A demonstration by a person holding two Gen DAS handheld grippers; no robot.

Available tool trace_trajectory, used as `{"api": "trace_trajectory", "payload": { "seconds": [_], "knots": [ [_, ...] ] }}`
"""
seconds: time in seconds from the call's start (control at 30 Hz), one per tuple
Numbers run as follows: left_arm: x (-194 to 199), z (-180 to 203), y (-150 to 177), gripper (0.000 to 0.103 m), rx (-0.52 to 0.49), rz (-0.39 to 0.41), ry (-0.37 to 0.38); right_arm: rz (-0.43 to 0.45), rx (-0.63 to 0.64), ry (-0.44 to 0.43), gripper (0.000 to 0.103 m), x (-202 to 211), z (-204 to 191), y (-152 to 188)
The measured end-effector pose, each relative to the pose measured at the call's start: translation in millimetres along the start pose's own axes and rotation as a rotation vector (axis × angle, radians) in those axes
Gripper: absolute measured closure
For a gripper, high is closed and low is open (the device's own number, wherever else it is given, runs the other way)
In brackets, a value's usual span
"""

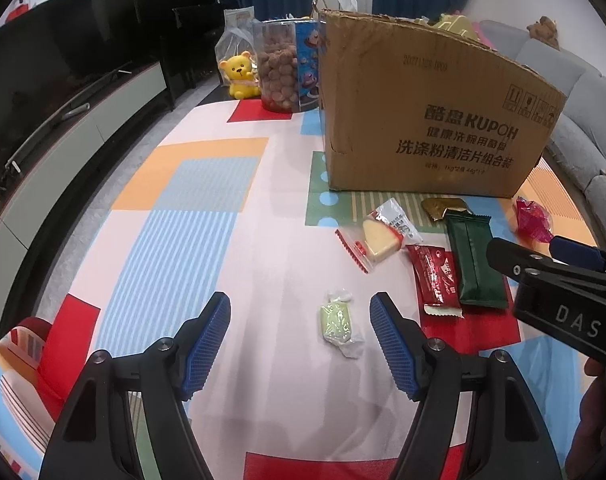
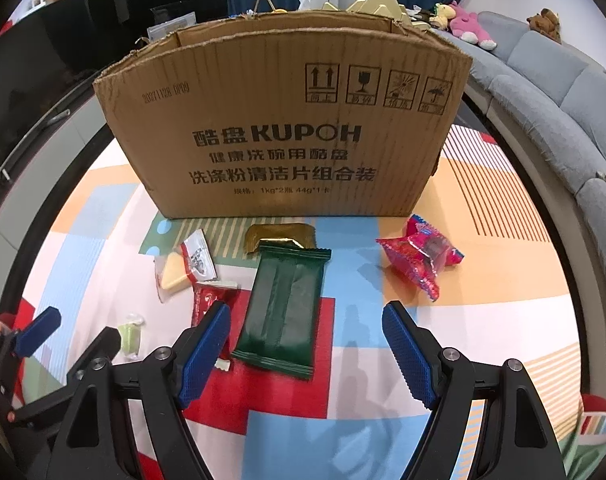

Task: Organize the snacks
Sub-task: 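Grasp the small green wrapped candy with the left tool while the right tool grasps the dark green packet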

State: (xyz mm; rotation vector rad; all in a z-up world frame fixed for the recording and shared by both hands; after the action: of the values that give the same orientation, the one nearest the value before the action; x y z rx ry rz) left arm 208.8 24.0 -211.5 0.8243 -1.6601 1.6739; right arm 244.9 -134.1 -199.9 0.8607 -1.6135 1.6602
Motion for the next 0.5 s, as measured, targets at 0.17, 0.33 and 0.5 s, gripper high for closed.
{"api": "trace_trajectory", "payload": {
  "seconds": [0.17, 0.33, 0.5],
  "knots": [
    [-7, 2, -1, 0.032, 0.006, -0.012, -0.002, -0.009, 0.001, 0.012, 0.024, -8, -2, 0],
    [-16, 2, 1, 0.033, 0.009, -0.029, -0.005, -0.03, -0.009, 0.014, 0.024, -19, -6, -1],
    [-26, 1, 2, 0.039, 0.016, -0.051, -0.008, -0.05, -0.009, 0.017, 0.024, -33, -11, 1]
  ]
}}
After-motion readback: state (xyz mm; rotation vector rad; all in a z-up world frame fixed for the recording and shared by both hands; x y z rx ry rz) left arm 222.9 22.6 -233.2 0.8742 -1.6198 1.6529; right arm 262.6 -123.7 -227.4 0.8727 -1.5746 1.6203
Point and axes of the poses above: each gripper's, at about its wrist camera, not at the fingertips, and x roughly against the way its jaws point, z to its right, y to its underside, the point moved 2 cm from there along -x, roughly the way its jaws point, and after that the axes turned 3 degrees about y, right-handed, at the moved point
